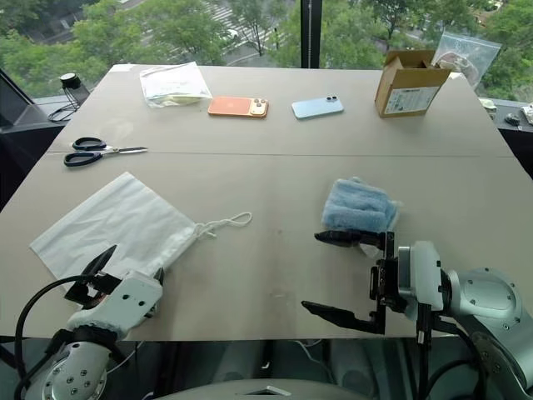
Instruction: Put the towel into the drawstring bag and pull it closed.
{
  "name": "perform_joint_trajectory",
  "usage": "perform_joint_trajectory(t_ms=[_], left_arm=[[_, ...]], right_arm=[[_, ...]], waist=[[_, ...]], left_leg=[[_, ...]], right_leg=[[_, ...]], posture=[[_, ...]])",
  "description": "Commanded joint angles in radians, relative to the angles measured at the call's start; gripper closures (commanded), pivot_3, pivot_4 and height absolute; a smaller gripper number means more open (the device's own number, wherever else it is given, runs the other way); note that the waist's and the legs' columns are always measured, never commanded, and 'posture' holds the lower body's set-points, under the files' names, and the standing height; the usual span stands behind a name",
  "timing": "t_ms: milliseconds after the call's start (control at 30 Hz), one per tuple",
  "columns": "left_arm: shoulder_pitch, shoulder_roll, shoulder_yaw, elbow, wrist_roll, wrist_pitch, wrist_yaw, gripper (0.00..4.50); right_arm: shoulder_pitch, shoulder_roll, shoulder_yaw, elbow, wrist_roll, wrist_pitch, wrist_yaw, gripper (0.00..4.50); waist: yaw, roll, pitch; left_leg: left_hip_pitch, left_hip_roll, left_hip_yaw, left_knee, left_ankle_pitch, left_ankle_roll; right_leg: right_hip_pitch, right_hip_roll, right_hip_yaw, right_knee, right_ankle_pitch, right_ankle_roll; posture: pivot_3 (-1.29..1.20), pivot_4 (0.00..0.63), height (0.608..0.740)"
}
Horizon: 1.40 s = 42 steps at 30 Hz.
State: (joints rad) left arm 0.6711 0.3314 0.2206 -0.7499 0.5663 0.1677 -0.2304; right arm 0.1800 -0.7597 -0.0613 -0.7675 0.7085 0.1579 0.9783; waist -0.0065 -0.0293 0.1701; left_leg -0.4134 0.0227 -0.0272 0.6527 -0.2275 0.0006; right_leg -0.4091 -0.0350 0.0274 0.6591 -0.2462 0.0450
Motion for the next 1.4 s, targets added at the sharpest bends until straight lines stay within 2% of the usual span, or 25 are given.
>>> perform_joint_trajectory(t_ms=[33,233,600,633,700,800,833,867,1000,1067,1133,1200,1267,1400], left_arm=[[0.001,-0.014,-0.02,-0.001,0.032,-0.007,0.013,0.0],[-0.043,-0.019,-0.017,0.035,0.087,0.015,0.031,0.0],[-0.146,0.008,-0.015,0.126,0.101,0.029,0.023,0.0],[-0.154,0.012,-0.012,0.134,0.098,0.033,0.018,0.39],[-0.175,0.015,-0.007,0.153,0.095,0.066,-0.001,0.8],[-0.24,0.024,-0.006,0.194,0.09,0.157,-0.047,2.14],[-0.264,0.037,-0.011,0.204,0.078,0.173,-0.073,2.78],[-0.285,0.049,-0.017,0.211,0.067,0.183,-0.093,2.78],[-0.361,0.08,-0.005,0.198,-0.027,0.244,-0.191,4.37],[-0.408,0.101,0.014,0.179,-0.116,0.274,-0.268,4.46],[-0.511,0.149,0.03,0.151,-0.255,0.41,-0.421,4.46],[-0.617,0.204,0.02,0.144,-0.336,0.523,-0.512,4.46],[-0.736,0.254,-0.005,0.169,-0.408,0.64,-0.574,4.46],[-0.92,0.35,-0.096,0.238,-0.522,0.867,-0.664,4.46]], right_arm=[[0.005,0.001,-0.029,-0.017,-0.004,-0.02,0.011,0.06],[-0.003,0.008,-0.012,-0.017,-0.019,-0.013,-0.003,0.06],[-0.008,0.007,-0.018,-0.004,-0.028,-0.011,-0.005,0.06],[-0.007,0.008,-0.018,-0.004,-0.03,-0.011,-0.006,0.0],[-0.006,0.01,-0.017,-0.003,-0.034,-0.012,-0.008,0.0],[-0.013,0.029,-0.021,-0.011,-0.01,0.011,-0.051,0.0],[-0.019,0.034,-0.021,-0.013,-0.004,0.021,-0.065,0.0],[-0.025,0.038,-0.021,-0.013,-0.002,0.028,-0.073,0.0],[-0.038,0.029,-0.017,-0.005,-0.038,0.04,-0.08,0.0],[-0.036,0.023,-0.017,-0.008,-0.068,0.044,-0.093,0.0],[-0.036,0.01,-0.009,-0.014,-0.107,0.065,-0.118,0.0],[-0.045,-0.003,0.003,-0.008,-0.121,0.096,-0.127,0.0],[-0.06,-0.016,0.01,0.015,-0.087,0.153,-0.122,0.0],[-0.072,0.008,0.002,0.054,-0.175,0.13,-0.166,0.0]], waist=[[-0.002,0.0,0.0],[-0.003,0.0,0.0],[-0.003,0.0,-0.001],[-0.003,0.0,-0.001],[-0.003,0.0,-0.001],[-0.004,0.0,-0.001],[-0.004,0.0,-0.001],[-0.004,0.0,-0.002],[0.0,0.005,-0.005],[0.003,0.006,-0.005],[0.006,0.005,-0.005],[0.011,0.005,-0.005],[0.01,0.005,-0.005],[0.002,0.005,-0.005]], left_leg=[[0.0,0.0,0.0,0.0,0.0,0.0],[0.0,0.0,0.0,0.0,0.0,0.0],[0.001,0.0,-0.001,0.0,0.0,0.0],[0.001,0.0,0.0,0.0,0.0,0.0],[0.001,0.0,0.0,0.0,0.0,0.0],[0.001,-0.001,0.0,0.0,0.0,0.0],[0.001,0.0,-0.001,0.0,0.0,0.0],[0.001,-0.001,-0.001,0.0,0.0,0.0],[0.003,0.0,-0.001,0.001,0.0,0.0],[0.004,0.0,-0.001,0.001,0.0,0.0],[0.003,0.0,-0.002,0.001,0.0,0.0],[0.003,-0.001,-0.003,0.002,0.0,0.0],[0.003,-0.001,-0.003,0.002,0.0,0.0],[0.003,-0.002,-0.003,0.002,0.0,0.0]], right_leg=[[0.0,0.0,0.0,0.0,0.0,0.0],[0.0,0.0,0.0,0.0,0.0,0.0],[0.0,0.0,0.0,0.002,0.0,0.0],[0.0,0.0,0.0,0.002,0.0,0.0],[0.0,0.0,0.0,0.002,0.0,0.0],[0.0,0.001,0.0,0.002,0.0,0.0],[0.001,0.001,0.0,0.003,0.0,0.0],[0.001,0.001,0.0,0.003,0.0,0.0],[0.002,0.0,0.0,0.003,0.0,0.0],[0.003,0.0,0.0,0.003,0.0,0.0],[0.003,0.0,-0.001,0.003,0.0,0.0],[0.003,0.001,-0.003,0.004,0.0,0.0],[0.003,0.001,-0.003,0.003,0.0,0.0],[0.003,0.001,-0.002,0.003,0.003,0.004]], posture=[[0.0,0.15,0.74],[0.0,0.15,0.74],[0.0,0.15,0.74],[0.0,0.15,0.74],[0.0,0.15,0.74],[0.0,0.15,0.74],[0.0,0.15,0.74],[0.0,0.15,0.74],[0.0,0.15,0.74],[0.0,0.15,0.74],[0.0,0.15,0.74],[0.0,0.15,0.74],[0.0,0.15,0.74],[0.0,0.15,0.74]])
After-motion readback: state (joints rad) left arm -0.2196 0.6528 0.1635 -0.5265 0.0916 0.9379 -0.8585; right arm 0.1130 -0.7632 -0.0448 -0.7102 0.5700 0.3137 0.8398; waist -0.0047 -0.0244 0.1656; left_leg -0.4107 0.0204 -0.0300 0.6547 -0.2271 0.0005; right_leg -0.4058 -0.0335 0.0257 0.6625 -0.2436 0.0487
